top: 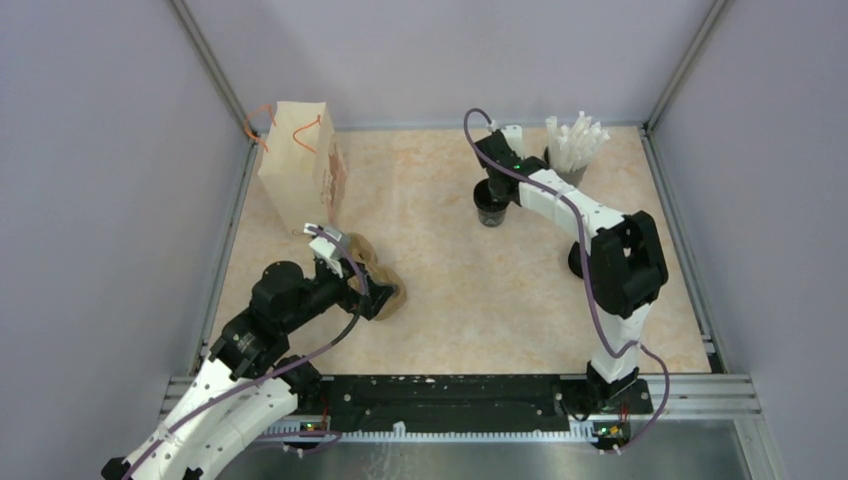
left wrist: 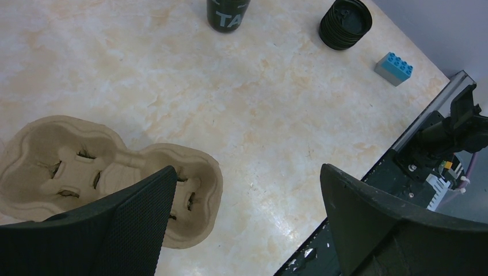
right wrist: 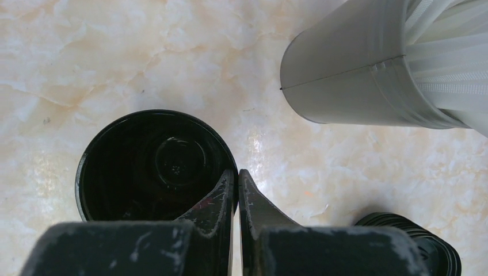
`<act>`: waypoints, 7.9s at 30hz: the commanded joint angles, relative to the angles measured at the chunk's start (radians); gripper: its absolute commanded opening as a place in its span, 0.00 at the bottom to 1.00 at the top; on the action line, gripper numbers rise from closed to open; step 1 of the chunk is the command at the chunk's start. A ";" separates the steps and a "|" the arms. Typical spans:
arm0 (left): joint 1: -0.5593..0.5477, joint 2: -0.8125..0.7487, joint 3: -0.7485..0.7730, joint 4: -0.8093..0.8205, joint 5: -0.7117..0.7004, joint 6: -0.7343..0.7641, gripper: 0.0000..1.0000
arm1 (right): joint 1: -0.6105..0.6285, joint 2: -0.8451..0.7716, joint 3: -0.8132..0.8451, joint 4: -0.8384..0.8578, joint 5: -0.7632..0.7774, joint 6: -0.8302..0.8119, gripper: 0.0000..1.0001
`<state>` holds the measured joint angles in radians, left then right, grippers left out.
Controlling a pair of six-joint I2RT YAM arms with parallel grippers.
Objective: Pack the takeout coffee
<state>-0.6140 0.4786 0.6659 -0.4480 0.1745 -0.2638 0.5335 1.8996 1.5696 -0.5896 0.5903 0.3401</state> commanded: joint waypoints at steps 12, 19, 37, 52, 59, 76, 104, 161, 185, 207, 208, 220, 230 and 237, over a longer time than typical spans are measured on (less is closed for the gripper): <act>0.004 0.024 0.005 0.026 -0.016 -0.011 0.99 | 0.081 -0.536 -0.480 0.038 -0.368 0.096 0.00; 0.005 0.033 0.003 0.033 0.002 -0.010 0.99 | 0.227 -0.763 -0.668 0.044 -0.397 0.205 0.00; 0.005 0.062 0.002 0.031 0.004 -0.012 0.99 | 0.243 -0.867 -0.718 0.053 -0.401 0.229 0.09; 0.004 0.066 0.004 0.031 0.017 -0.009 0.99 | 0.261 -0.790 -0.618 -0.021 -0.403 0.151 0.25; 0.005 0.055 0.003 0.034 0.017 -0.009 0.99 | 0.263 -0.685 -0.536 -0.089 -0.306 0.080 0.25; 0.003 0.058 0.003 0.033 0.017 -0.009 0.99 | 0.263 -0.580 -0.514 -0.056 -0.341 0.028 0.21; 0.005 0.060 0.002 0.034 0.016 -0.011 0.99 | 0.264 -0.607 -0.540 -0.038 -0.386 0.029 0.22; 0.005 0.065 0.001 0.034 0.020 -0.012 0.99 | 0.264 -0.599 -0.576 -0.046 -0.414 -0.002 0.17; 0.004 0.071 0.001 0.035 0.033 -0.012 0.99 | 0.264 -0.631 -0.529 -0.058 -0.365 0.019 0.07; 0.004 0.073 0.001 0.035 0.034 -0.012 0.99 | 0.264 -0.631 -0.522 -0.057 -0.350 0.010 0.01; 0.004 0.073 0.001 0.035 0.034 -0.012 0.99 | 0.266 -0.632 -0.525 -0.053 -0.356 0.007 0.00; 0.004 0.078 0.000 0.035 0.038 -0.014 0.99 | 0.264 -0.709 -0.515 -0.025 -0.359 0.040 0.00; 0.004 0.081 -0.001 0.037 0.046 -0.012 0.99 | 0.262 -0.710 -0.538 0.012 -0.366 0.084 0.00; 0.004 0.085 -0.002 0.037 0.046 -0.012 0.99 | 0.246 -0.739 -0.474 -0.023 -0.300 0.100 0.00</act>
<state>-0.6140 0.5549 0.6655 -0.4484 0.2066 -0.2642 0.7891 1.2034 1.0115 -0.6270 0.2382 0.4202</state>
